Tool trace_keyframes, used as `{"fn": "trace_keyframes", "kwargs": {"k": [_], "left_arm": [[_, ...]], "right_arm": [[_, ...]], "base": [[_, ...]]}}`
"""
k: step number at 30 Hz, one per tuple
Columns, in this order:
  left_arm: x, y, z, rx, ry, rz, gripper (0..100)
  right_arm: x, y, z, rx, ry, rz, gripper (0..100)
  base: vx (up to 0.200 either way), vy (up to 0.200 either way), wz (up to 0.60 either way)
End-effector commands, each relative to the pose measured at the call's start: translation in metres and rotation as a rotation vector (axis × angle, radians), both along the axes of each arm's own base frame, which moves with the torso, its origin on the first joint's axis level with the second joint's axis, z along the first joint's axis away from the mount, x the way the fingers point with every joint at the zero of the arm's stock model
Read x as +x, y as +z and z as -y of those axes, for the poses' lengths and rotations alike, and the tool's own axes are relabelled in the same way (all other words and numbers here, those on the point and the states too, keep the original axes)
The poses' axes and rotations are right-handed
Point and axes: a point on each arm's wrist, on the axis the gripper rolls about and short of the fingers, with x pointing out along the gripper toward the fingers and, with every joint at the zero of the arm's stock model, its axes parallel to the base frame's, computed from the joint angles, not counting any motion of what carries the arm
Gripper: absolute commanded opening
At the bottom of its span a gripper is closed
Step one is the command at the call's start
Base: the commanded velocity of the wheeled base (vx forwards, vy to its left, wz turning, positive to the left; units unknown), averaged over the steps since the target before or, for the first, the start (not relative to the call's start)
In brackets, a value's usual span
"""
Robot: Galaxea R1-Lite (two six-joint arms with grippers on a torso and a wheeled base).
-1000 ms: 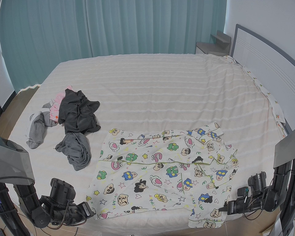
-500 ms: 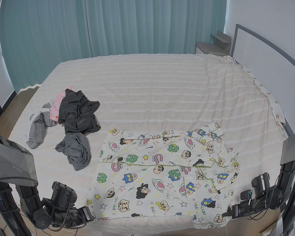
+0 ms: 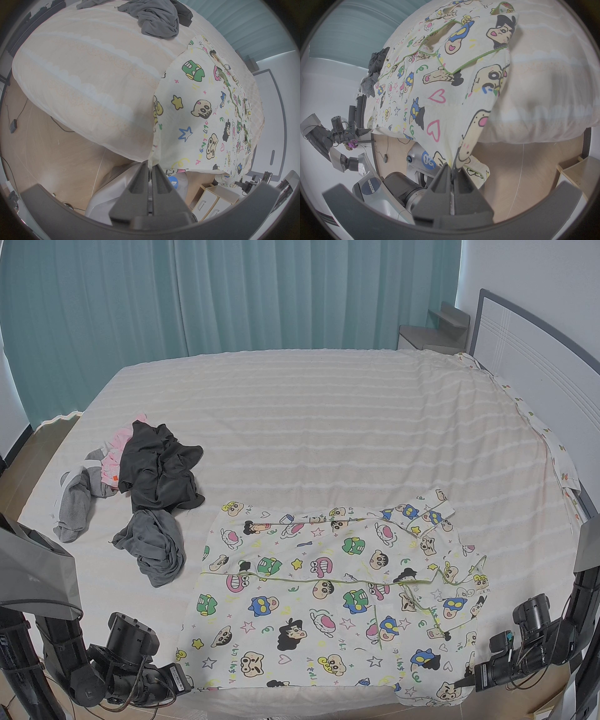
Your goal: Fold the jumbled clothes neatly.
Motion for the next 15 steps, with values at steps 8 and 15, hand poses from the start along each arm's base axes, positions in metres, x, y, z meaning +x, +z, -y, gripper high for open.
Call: {"fn": "trace_keyframes", "kwargs": {"k": [8, 15], "left_arm": [[-0.0028, -0.001, -0.0007, 0.004, 0.001, -0.014, 0], [-0.0027, -0.001, -0.0007, 0.003, 0.002, -0.012, 0]], "right_arm": [[-0.0057, 0.0001, 0.001, -0.005, 0.003, -0.019, 0], [-0.0057, 0.0004, 0.001, -0.005, 0.003, -0.017, 100]], "base": [[0.0, 0.0, 0.0], [-0.086, 0.0, 0.0]]}}
